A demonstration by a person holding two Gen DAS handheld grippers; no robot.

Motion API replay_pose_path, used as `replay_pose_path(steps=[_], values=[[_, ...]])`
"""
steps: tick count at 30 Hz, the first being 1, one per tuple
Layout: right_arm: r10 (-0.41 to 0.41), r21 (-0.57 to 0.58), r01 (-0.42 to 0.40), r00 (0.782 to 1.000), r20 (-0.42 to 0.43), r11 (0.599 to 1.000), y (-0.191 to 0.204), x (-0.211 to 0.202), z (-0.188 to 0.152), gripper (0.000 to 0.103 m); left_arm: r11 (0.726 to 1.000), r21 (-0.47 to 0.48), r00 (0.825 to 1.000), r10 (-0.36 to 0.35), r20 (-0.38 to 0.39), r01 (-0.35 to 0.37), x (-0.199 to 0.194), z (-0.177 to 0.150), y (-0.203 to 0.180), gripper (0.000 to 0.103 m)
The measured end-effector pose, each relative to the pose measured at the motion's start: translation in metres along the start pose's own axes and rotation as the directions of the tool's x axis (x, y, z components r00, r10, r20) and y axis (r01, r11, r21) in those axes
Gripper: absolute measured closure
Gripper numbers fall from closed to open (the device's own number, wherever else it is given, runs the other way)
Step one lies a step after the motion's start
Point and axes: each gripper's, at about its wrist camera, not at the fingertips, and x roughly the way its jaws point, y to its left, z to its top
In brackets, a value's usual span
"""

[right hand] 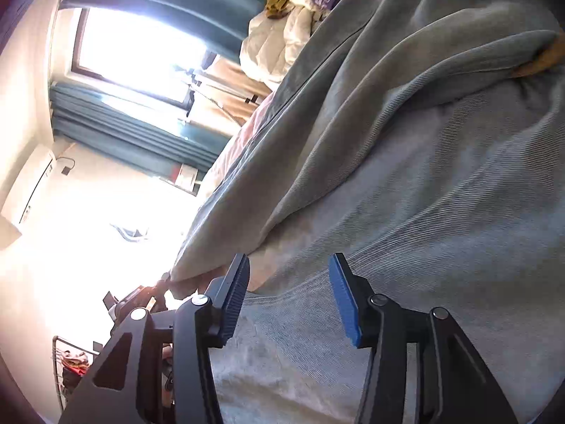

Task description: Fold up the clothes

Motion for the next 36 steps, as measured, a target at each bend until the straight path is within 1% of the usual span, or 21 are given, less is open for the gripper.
replay_pose_path(steps=[1,3,4,7,8,9,11,12,13,14,15,17,18,20,22,25,26,28,29,32,36], values=[[-0.005,-0.009,0.005,1.0,-0.01,1.0,0.004,0.012,0.005,0.055,0.999,-0.043,1.0,-0.017,-0.013,0.016,0.007,0.002,0.008,0.099],[-0.015,-0.014,0.014,0.999,-0.033,1.0,0.008,0.037,0.017,0.054,0.989,-0.139,0.997,-0.049,-0.059,0.04,0.024,0.005,0.026,0.084],[-0.02,-0.002,0.02,0.999,-0.046,1.0,0.006,0.051,0.024,0.054,0.979,-0.197,0.994,-0.068,-0.091,0.049,0.033,0.005,0.036,0.081],[-0.041,0.071,0.043,0.998,-0.037,0.997,-0.006,0.076,0.039,0.054,0.939,-0.321,0.98,-0.165,-0.108,0.122,0.053,0.005,0.059,0.075],[-0.048,0.097,0.051,0.998,-0.032,0.994,-0.01,0.083,0.043,0.054,0.922,-0.359,0.974,-0.195,-0.111,0.144,0.06,0.005,0.065,0.073],[-0.054,0.112,0.055,0.998,-0.019,0.992,-0.011,0.086,0.046,0.054,0.917,-0.368,0.971,-0.209,-0.113,0.155,0.065,0.006,0.066,0.073],[-0.064,0.129,0.061,0.998,0.021,0.99,-0.01,0.088,0.05,0.054,0.915,-0.354,0.967,-0.238,-0.092,0.192,0.071,0.008,0.062,0.073],[-0.069,0.138,0.063,0.997,0.04,0.988,-0.009,0.088,0.052,0.055,0.924,-0.328,0.968,-0.235,-0.087,0.195,0.072,0.01,0.057,0.073],[-0.075,0.146,0.065,0.995,0.06,0.987,-0.008,0.089,0.054,0.061,0.933,-0.3,0.969,-0.232,-0.081,0.198,0.073,0.012,0.052,0.076],[-0.08,0.155,0.067,0.994,0.08,0.986,-0.007,0.089,0.055,0.067,0.944,-0.268,0.973,-0.219,-0.075,0.192,0.072,0.015,0.047,0.088],[-0.084,0.151,0.069,0.992,0.09,0.986,-0.005,0.088,0.055,0.08,0.954,-0.237,0.977,-0.206,-0.063,0.186,0.07,0.02,0.044,0.098],[-0.086,0.128,0.073,0.991,0.1,0.989,0.0,0.084,0.05,0.088,0.969,-0.174,0.983,-0.182,-0.037,0.173,0.067,0.03,0.036,0.101],[-0.078,0.107,0.066,0.991,0.109,0.992,0.005,0.08,0.047,0.094,0.972,-0.15,0.982,-0.187,-0.029,0.181,0.064,0.038,0.031,0.101],[-0.059,0.059,0.052,0.991,0.12,0.997,0.018,0.073,0.043,0.094,0.976,-0.083,0.979,-0.201,-0.016,0.199,0.052,0.054,0.015,0.101],[-0.071,0.03,0.069,0.992,0.101,0.997,0.022,0.07,0.037,0.094,0.976,-0.001,0.976,-0.217,-0.005,0.217,0.036,0.069,-0.005,0.101],[-0.091,-0.015,0.092,0.993,0.072,0.996,0.029,0.065,0.028,0.094,0.971,0.109,0.977,-0.214,0.016,0.211,0.011,0.084,-0.031,0.101],[-0.097,-0.03,0.099,0.993,0.063,0.995,0.031,0.064,0.025,0.094,0.975,0.127,0.982,-0.186,0.014,0.183,0.009,0.084,-0.032,0.101],[-0.111,-0.06,0.114,0.993,0.045,0.992,0.036,0.061,0.019,0.094,0.984,0.144,0.995,-0.1,-0.011,0.101,0.016,0.077,-0.024,0.101],[-0.118,-0.075,0.121,0.992,0.036,0.99,0.038,0.06,0.016,0.094,0.989,0.129,0.997,-0.065,-0.039,0.07,0.025,0.07,-0.012,0.101],[-0.205,-0.084,0.2,0.978,-0.047,0.976,0.022,0.074,0.004,0.094,0.996,0.091,0.991,0.036,-0.125,-0.025,0.049,0.051,0.022,0.101],[-0.248,-0.148,0.236,0.967,-0.065,0.96,0.024,0.068,-0.002,0.09,0.995,0.086,0.989,0.056,-0.137,-0.044,0.04,0.042,0.024,0.099]])
